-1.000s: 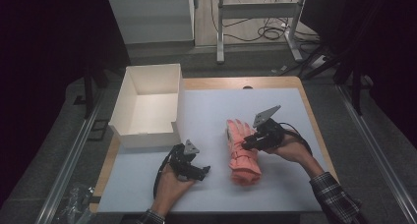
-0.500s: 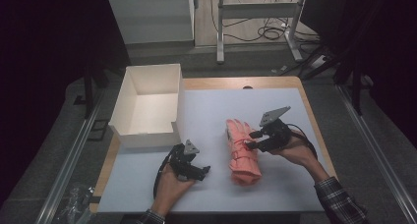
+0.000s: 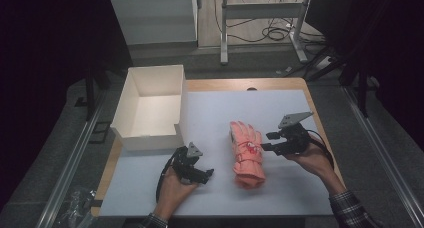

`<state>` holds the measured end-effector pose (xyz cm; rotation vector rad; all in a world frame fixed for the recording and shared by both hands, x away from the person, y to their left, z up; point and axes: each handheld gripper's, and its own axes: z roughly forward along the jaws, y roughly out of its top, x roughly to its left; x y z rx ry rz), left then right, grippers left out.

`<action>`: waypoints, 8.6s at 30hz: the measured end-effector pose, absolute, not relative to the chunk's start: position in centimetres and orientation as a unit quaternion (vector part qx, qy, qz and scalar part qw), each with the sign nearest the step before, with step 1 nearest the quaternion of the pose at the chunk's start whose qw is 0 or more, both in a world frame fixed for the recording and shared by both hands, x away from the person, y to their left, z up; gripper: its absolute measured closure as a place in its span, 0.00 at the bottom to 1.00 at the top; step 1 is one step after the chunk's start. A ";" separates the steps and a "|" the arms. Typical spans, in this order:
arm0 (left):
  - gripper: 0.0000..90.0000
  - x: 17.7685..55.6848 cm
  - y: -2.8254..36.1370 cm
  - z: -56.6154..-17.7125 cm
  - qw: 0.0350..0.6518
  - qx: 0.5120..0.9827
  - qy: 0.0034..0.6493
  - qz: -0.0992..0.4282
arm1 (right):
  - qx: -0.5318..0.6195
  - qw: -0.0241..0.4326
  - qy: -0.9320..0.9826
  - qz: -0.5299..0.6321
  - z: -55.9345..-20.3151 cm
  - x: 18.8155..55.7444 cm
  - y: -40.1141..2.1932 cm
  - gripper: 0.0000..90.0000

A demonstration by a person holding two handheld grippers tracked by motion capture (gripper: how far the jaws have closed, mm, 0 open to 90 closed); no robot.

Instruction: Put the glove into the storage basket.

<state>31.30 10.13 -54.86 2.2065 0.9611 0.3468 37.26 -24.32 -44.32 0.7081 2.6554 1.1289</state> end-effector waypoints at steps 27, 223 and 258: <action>0.01 31.3 10.1 -54.9 0.348 0.850 0.372 0.133 | 0.271 0.037 0.876 0.397 -51.1 31.8 -26.9 0.99; 0.45 36.8 1.6 -50.3 0.252 0.920 0.298 0.045 | 0.412 0.207 0.819 0.342 -53.1 32.6 -28.4 0.22; 0.44 40.2 3.7 -41.8 0.270 0.891 0.356 0.083 | 0.413 0.207 0.818 0.343 -53.1 32.6 -28.4 0.22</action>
